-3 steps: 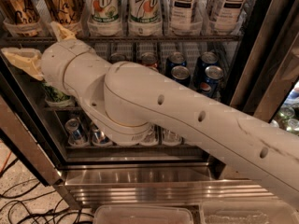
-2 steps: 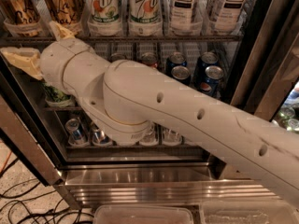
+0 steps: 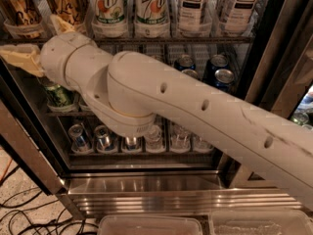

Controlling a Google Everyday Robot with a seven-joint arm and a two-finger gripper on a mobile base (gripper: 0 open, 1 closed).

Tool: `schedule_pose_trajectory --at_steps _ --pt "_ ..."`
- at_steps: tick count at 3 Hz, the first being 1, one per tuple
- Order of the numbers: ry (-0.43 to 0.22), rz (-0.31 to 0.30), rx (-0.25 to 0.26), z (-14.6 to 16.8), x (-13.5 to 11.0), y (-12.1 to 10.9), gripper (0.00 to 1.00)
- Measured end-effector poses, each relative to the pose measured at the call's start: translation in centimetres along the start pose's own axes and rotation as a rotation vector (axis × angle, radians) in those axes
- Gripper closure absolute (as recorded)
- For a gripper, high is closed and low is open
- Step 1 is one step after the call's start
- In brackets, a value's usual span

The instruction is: Pick orange can from top shelf of fridge

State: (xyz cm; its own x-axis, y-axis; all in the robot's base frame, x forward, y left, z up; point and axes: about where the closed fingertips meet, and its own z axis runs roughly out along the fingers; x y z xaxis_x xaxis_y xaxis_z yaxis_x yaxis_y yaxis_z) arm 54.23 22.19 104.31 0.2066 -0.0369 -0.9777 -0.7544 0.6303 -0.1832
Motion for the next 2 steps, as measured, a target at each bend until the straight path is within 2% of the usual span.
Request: schedule_pose_trajectory --at_steps 2 --pt "-0.024 -0.003 -0.038 2.3 -0.4 -0.9 0.22"
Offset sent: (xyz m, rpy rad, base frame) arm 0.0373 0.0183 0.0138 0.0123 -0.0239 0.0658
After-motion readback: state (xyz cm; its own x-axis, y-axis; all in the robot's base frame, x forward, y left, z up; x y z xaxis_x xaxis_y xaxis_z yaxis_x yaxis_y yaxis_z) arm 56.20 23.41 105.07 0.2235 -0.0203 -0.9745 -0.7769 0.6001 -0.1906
